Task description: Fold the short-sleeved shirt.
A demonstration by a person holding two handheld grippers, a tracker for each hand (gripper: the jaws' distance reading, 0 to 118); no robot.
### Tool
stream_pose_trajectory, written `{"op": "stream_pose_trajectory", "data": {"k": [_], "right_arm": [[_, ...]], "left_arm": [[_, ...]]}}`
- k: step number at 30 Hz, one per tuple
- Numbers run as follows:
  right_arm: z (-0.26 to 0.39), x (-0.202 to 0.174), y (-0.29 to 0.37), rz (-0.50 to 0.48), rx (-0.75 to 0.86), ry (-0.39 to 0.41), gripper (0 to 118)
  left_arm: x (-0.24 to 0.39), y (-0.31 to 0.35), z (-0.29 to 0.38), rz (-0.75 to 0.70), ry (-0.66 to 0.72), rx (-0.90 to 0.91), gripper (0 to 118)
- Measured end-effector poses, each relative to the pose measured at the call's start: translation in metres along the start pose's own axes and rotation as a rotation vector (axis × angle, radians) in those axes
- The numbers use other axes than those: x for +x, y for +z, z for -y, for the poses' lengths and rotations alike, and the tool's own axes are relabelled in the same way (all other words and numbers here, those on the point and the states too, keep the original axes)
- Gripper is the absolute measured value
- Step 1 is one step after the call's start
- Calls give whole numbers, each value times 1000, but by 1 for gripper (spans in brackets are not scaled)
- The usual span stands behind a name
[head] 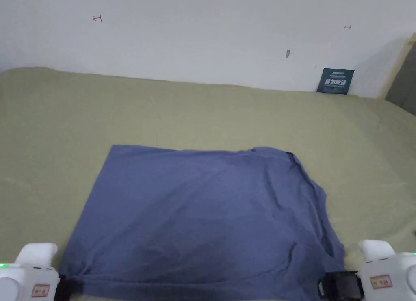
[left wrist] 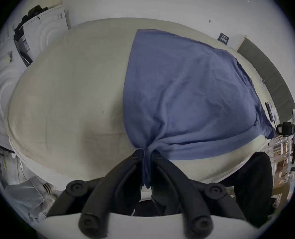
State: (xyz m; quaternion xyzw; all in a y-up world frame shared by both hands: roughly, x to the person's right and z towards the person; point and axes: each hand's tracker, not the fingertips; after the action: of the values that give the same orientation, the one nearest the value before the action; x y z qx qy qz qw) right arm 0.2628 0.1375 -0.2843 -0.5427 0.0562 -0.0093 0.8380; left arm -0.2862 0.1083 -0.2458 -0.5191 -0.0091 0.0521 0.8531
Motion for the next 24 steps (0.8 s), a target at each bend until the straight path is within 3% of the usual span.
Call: {"op": "stream_pose_trajectory", "data": {"k": [4, 5, 7, 8, 10, 13, 17, 24], "right_arm": [[3, 1, -24, 71, -77, -18, 98], [4, 1, -31, 70, -86, -13, 76], [8, -2, -30, 66, -59, 36, 4], [9, -3, -30, 71, -28, 61, 4], [11, -5, -23, 65, 26, 18, 3], [7, -12, -14, 67, 20, 64, 3], [-1, -11, 0, 58, 43, 57, 3], [-32, -14, 32, 63, 102, 120, 3]], "left_arm": [[4, 5, -2, 3, 6, 0, 10], [2, 4, -5, 6, 10, -2, 10], [2, 6, -4, 9, 11, -3, 10], [2, 7, -3, 10, 13, -2, 10], [1, 8, -5, 14, 18, -3, 10], [2, 11, -6, 13, 18, 5, 10], [4, 18, -9, 17, 20, 14, 10], [-3, 44, -42, 51, 21, 60, 10]]}}
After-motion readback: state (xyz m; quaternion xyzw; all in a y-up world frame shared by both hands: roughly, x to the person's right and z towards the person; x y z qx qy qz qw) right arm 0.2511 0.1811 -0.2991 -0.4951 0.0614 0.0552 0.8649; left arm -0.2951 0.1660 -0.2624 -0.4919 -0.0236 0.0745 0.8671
